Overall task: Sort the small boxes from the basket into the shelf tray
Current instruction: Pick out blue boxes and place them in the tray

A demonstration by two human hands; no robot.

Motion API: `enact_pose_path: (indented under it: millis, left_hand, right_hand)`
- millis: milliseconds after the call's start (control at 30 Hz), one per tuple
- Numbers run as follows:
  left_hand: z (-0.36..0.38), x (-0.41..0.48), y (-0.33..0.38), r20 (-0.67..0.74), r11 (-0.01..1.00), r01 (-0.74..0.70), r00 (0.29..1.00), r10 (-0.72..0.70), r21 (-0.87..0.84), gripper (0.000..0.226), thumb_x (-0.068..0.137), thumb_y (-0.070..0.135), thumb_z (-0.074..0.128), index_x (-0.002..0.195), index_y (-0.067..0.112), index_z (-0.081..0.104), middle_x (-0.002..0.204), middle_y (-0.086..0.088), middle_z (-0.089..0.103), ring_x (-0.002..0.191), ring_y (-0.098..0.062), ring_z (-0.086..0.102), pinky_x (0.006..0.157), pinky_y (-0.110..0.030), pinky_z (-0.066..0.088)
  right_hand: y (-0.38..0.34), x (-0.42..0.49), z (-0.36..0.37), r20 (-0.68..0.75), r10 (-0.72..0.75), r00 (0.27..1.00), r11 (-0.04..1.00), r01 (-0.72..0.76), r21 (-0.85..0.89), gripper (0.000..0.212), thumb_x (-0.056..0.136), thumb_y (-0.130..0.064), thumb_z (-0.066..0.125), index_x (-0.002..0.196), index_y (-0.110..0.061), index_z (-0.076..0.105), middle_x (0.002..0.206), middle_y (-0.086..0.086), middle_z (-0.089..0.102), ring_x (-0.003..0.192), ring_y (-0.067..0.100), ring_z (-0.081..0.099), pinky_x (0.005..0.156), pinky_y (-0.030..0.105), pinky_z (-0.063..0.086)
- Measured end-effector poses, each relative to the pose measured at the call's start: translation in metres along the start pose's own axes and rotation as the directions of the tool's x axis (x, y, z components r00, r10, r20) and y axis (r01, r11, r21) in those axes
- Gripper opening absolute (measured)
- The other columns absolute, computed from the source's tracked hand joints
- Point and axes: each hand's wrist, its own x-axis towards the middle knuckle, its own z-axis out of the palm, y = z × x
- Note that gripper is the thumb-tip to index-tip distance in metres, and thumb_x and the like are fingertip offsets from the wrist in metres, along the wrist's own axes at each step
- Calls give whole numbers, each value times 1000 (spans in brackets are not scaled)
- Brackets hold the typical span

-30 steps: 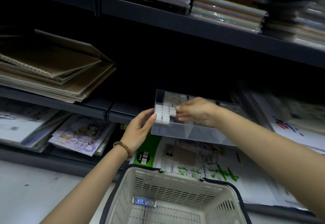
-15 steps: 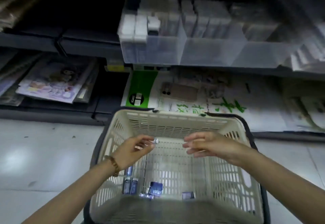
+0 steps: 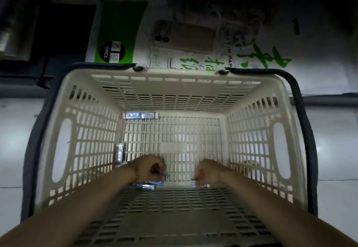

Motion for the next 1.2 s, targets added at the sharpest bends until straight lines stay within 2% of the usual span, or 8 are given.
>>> enact_pose_path:
  millis: [300, 433, 500, 600, 733, 867, 967, 1200]
  left_hand:
    - [-11, 5, 3, 31, 976, -3, 999, -4, 218, 22, 86, 17, 62, 108, 13, 64, 112, -3, 63, 104, -17, 58, 84, -18, 41]
    - [-36, -2, 23, -62, 977, -28, 998, 16, -210, 12, 94, 27, 51, 96, 15, 53, 95, -5, 64, 81, -16, 61, 72, -28, 52]
    - [-53, -8, 40, -173, 915, -116, 984, 52, -387, 8, 93, 22, 52, 88, 16, 48, 88, -4, 65, 70, -8, 63, 62, -22, 52]
    - [-78, -21, 56, -533, 854, -291, 846, 19, -431, 15, 84, 25, 64, 76, 21, 52, 72, 9, 58, 50, 10, 51, 47, -4, 39]
    - [-98, -46, 59, -723, 713, -460, 684, -96, -529, 26, 73, 19, 72, 71, 11, 48, 87, 7, 66, 78, -1, 62, 66, -12, 49]
    - [-106, -61, 61, -628, 547, -532, 778, 15, -646, 19, 75, 7, 64, 79, 12, 46, 81, 1, 74, 90, -10, 69, 70, -18, 54]
    - [-109, -73, 57, -542, 627, -435, 840, 24, -646, 20, 77, 20, 59, 96, 16, 57, 80, -4, 74, 74, -13, 70, 67, -23, 57]
    - [-99, -82, 66, -367, 618, -314, 929, 43, -721, 36, 88, 37, 39, 105, 15, 62, 96, -3, 72, 86, -14, 69, 68, -19, 55]
  right_hand:
    - [0, 6, -1, 48, 23, 999, 993, -17, -121, 31, 80, -13, 72, 107, 0, 69, 112, 12, 68, 106, 23, 62, 97, 34, 48]
    - [-11, 0, -14, 3, -47, 999, 998, 47, -32, 20, 91, -17, 57, 77, -6, 65, 79, 1, 62, 81, 16, 58, 68, 23, 46]
    - [-25, -7, -24, -46, -123, 991, 976, 130, 176, 24, 97, -22, 48, 84, -5, 60, 82, 0, 59, 79, 12, 57, 66, 21, 44]
    - [-43, -22, -41, -238, -140, 961, 755, 259, 602, 18, 94, -21, 55, 92, -3, 57, 82, 6, 64, 68, 13, 62, 62, 22, 54]
    - [-53, -44, -62, -565, -36, 824, 630, 458, 627, 19, 81, -13, 71, 95, 0, 70, 69, 2, 68, 53, 5, 60, 56, 15, 53]
    - [-63, -66, -75, -517, -168, 840, 522, 520, 676, 25, 80, -6, 68, 105, -7, 69, 81, 3, 74, 72, 12, 70, 67, 15, 54]
    - [-76, -79, -81, -493, -295, 819, 524, 570, 633, 18, 84, -1, 62, 100, -9, 63, 85, 5, 74, 75, 16, 71, 70, 19, 56]
    - [-117, -87, -71, -450, -464, 763, 526, 647, 552, 12, 81, -6, 67, 90, -13, 70, 80, 0, 70, 67, 12, 69, 67, 19, 55]
